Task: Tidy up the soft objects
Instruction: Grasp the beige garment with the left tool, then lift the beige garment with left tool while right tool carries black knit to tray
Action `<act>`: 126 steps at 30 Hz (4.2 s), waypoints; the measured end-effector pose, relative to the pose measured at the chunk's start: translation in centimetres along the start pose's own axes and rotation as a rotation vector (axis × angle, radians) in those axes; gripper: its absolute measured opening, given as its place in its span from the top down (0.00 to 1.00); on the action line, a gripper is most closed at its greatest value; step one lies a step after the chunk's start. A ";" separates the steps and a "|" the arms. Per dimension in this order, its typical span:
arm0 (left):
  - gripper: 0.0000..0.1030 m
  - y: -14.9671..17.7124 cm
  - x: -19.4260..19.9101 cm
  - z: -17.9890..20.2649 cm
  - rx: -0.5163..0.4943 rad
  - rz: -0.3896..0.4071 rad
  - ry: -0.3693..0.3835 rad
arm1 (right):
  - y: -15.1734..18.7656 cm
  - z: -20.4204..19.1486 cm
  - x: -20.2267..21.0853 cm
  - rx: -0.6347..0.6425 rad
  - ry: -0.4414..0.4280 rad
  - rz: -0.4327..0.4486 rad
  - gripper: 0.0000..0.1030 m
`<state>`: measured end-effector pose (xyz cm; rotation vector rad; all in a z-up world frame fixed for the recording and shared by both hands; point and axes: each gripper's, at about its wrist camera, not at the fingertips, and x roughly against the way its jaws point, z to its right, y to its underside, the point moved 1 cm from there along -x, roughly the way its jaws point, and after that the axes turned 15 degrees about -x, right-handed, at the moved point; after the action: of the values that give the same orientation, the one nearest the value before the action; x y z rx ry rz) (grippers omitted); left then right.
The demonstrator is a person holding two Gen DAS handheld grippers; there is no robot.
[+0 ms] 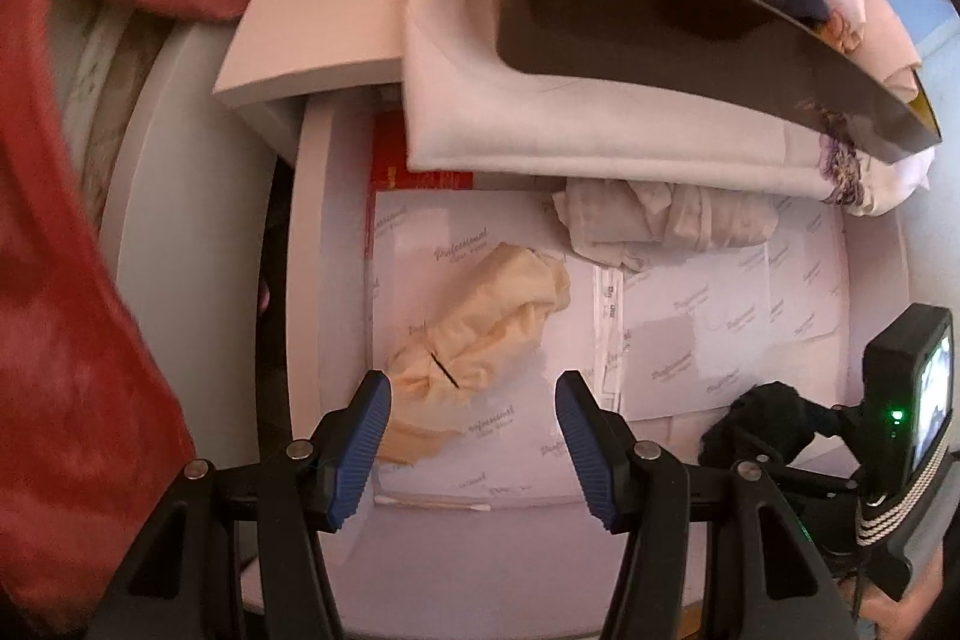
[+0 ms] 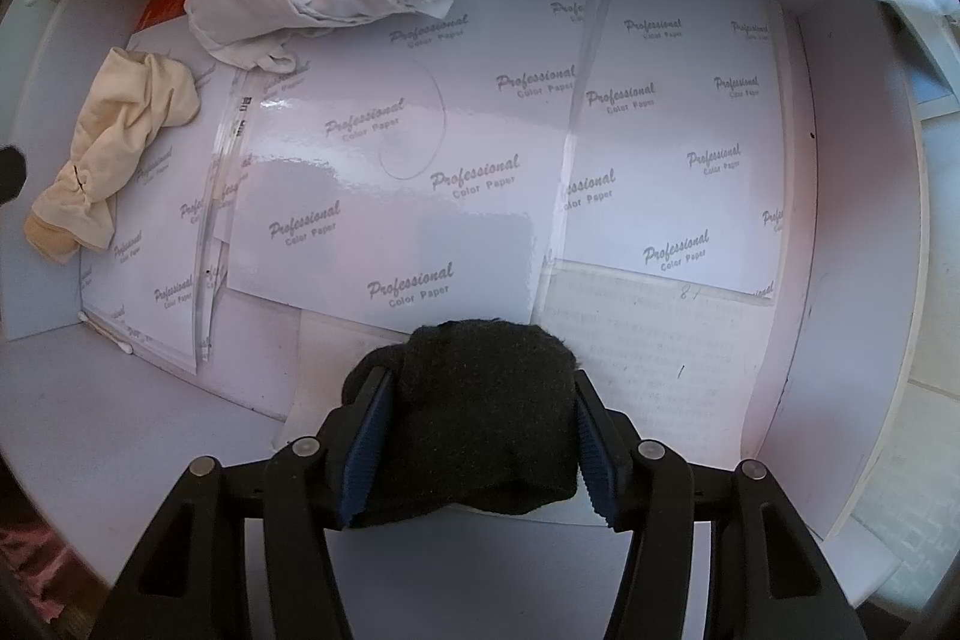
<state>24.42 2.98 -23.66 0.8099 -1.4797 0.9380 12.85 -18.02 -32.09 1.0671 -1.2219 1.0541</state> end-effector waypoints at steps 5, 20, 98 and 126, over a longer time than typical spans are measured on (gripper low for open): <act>0.44 -0.6 -1.2 1.3 -0.110 -0.020 -0.039 | -0.2 0.3 -0.2 -0.004 -0.004 -0.004 0.44; 0.44 -1.4 -5.4 3.2 -0.243 -0.068 -0.097 | -0.2 0.4 -0.2 -0.008 -0.004 -0.006 0.42; 0.67 2.3 -6.4 8.1 -0.060 -0.062 0.052 | -13.3 -4.1 22.8 -0.065 -0.262 0.521 0.50; 0.66 2.4 -6.4 8.0 -0.052 -0.058 0.038 | -19.1 -7.4 19.0 0.022 -0.063 0.572 0.28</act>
<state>19.50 -3.29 -30.57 0.7891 -1.4348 0.8643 34.02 -13.63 -14.40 0.7827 -1.6201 1.4738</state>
